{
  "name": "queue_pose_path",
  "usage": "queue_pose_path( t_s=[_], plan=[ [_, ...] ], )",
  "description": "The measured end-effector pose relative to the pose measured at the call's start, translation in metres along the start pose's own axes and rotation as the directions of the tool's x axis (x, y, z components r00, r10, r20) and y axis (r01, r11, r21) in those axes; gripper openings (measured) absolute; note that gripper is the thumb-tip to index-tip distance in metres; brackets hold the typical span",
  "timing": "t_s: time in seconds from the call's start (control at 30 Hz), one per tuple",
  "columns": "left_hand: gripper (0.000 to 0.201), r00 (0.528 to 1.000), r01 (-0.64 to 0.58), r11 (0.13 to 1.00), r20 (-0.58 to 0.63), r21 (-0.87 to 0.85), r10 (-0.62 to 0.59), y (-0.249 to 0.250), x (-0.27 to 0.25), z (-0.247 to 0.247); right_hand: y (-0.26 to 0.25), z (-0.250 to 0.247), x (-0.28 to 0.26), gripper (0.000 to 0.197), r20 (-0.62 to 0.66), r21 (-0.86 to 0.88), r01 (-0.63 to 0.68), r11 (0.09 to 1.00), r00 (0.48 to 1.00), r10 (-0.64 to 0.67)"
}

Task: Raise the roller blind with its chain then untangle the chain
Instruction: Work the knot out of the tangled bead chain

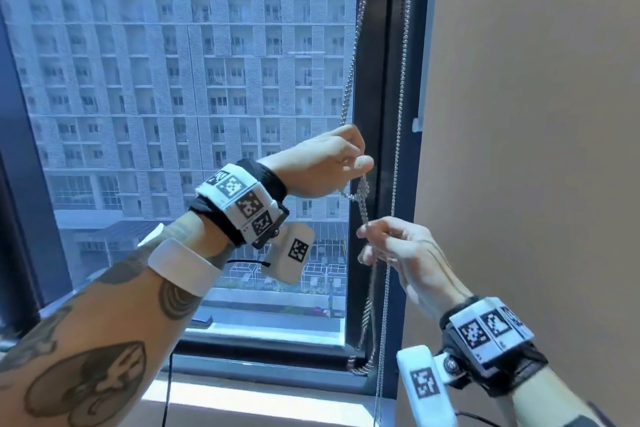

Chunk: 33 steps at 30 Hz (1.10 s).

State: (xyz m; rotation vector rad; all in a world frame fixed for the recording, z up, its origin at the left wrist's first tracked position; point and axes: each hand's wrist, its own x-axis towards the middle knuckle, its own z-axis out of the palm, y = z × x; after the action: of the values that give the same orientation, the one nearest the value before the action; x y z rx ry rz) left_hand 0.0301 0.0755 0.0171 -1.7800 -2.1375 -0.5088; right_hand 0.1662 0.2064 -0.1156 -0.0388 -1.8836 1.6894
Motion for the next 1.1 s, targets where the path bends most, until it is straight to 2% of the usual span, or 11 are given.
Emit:
queue_pose_path(
  t_s=[0.1, 0.23, 0.4, 0.6, 0.73, 0.8, 0.87, 0.93, 0.97, 1.03, 1.1],
  plan=[
    [0.047, 1.000, 0.001, 0.999, -0.002, 0.043, -0.001, 0.003, 0.003, 0.009, -0.016, 0.003, 0.006, 0.025, -0.023, 0.125, 0.043, 0.991, 0.999, -0.041],
    [0.045, 1.000, -0.011, 1.000, -0.016, 0.024, 0.012, 0.006, 0.004, 0.013, -0.024, 0.015, 0.006, 0.013, -0.107, 0.270, 0.035, 0.962, 0.994, -0.006],
    [0.036, 1.000, 0.015, 1.000, -0.020, 0.009, -0.015, 0.001, 0.001, 0.013, 0.000, 0.011, 0.001, 0.016, -0.234, 0.049, -0.006, 0.999, 0.972, 0.017],
    [0.017, 0.998, -0.020, 0.998, -0.068, -0.057, 0.016, -0.001, -0.002, 0.019, 0.007, 0.008, 0.001, 0.019, -0.161, 0.057, -0.009, 0.998, 0.987, 0.018],
    [0.010, 0.988, -0.075, 0.989, -0.144, -0.130, 0.056, -0.002, -0.008, 0.034, 0.004, 0.009, 0.007, 0.026, -0.230, 0.033, 0.032, 0.999, 0.973, -0.024],
    [0.002, 0.954, -0.146, 0.963, -0.290, -0.226, 0.077, -0.004, -0.013, 0.044, 0.010, 0.008, 0.009, 0.032, -0.291, -0.090, 0.045, 0.995, 0.954, -0.069],
    [0.017, 0.866, -0.205, 0.943, -0.497, -0.261, 0.051, -0.003, -0.017, 0.056, 0.018, 0.008, 0.008, 0.029, -0.314, -0.159, 0.042, 0.986, 0.945, -0.090],
    [0.027, 0.775, -0.196, 0.933, -0.630, -0.303, -0.041, -0.002, -0.016, 0.066, 0.023, 0.008, 0.006, 0.025, -0.320, -0.182, 0.048, 0.982, 0.942, -0.105],
    [0.029, 0.768, -0.154, 0.923, -0.630, -0.352, -0.113, -0.001, -0.016, 0.070, 0.023, 0.009, 0.004, 0.024, -0.326, -0.199, 0.052, 0.979, 0.938, -0.116],
    [0.029, 0.852, -0.031, 0.878, -0.471, -0.478, -0.227, -0.002, -0.014, 0.075, 0.021, 0.010, 0.001, 0.026, -0.358, -0.235, 0.038, 0.971, 0.926, -0.122],
    [0.025, 0.936, 0.006, 0.850, -0.296, -0.527, -0.189, -0.004, -0.014, 0.083, 0.022, 0.010, -0.003, 0.033, -0.369, -0.269, -0.020, 0.963, 0.926, -0.084]
  ],
)
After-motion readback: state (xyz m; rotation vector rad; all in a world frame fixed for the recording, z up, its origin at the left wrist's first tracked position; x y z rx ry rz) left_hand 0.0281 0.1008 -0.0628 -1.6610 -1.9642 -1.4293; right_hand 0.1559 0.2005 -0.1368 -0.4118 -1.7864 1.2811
